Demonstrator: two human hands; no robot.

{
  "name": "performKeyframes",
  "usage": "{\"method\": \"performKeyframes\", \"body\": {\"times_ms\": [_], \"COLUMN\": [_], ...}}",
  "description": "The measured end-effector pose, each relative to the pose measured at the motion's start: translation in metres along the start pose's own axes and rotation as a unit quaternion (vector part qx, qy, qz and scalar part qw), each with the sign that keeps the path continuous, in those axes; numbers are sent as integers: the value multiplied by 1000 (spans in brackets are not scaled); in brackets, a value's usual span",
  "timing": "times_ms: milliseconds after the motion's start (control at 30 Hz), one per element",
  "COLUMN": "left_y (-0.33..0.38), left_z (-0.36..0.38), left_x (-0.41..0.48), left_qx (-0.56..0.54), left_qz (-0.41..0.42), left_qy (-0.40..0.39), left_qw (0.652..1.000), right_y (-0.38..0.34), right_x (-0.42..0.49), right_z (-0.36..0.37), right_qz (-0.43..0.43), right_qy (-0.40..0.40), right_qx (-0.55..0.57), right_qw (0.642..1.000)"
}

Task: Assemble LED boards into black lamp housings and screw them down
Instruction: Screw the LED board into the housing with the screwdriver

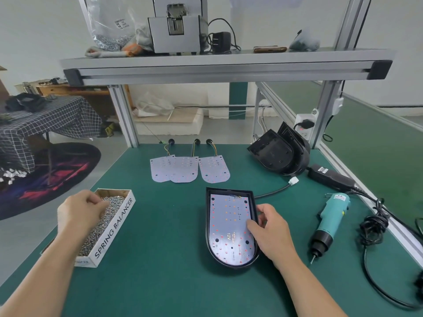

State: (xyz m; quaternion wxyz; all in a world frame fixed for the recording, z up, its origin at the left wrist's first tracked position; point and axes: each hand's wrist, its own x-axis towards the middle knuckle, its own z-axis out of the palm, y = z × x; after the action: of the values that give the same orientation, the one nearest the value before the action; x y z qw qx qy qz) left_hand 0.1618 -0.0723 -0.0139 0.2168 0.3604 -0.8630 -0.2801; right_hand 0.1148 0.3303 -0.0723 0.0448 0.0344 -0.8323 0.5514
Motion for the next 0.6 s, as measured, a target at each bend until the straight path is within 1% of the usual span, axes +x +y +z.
{"method": "performKeyframes", "body": {"times_ms": [100, 233, 333, 400, 467, 500, 533, 567, 600], "left_y": [-6, -14, -16, -16, -15, -12, -8, 1, 13], "left_z": [1, 5, 5, 5, 4, 2, 0, -3, -4], "left_x": [4, 5, 8, 7, 8, 8, 6, 2, -6], "left_qx": [-52, -51, -76, -131, -214, -265, -337, -428, -521], "left_qz": [-34, -41, -58, -89, -123, -141, -164, -197, -236], "left_qy": [2, -26, -42, -43, -45, -52, -65, -95, -138], "left_qw": [998, 998, 995, 986, 968, 953, 925, 877, 808], "right_y": [-1, -1, -1, -1, -1, -1, -1, -1, -1], "right_x": [-1, -1, 0, 0, 0, 0, 0, 0, 0], "right_z": [0, 0, 0, 0, 1, 1, 1, 1, 1], "right_qz": [1, 4, 6, 7, 9, 9, 9, 8, 8], "right_qy": [-2, -3, -1, 1, 6, 8, 8, 7, 6], "right_qx": [1, 4, 3, 2, 0, -1, -2, -4, -5], "right_qw": [1000, 1000, 1000, 1000, 1000, 1000, 1000, 1000, 1000]}}
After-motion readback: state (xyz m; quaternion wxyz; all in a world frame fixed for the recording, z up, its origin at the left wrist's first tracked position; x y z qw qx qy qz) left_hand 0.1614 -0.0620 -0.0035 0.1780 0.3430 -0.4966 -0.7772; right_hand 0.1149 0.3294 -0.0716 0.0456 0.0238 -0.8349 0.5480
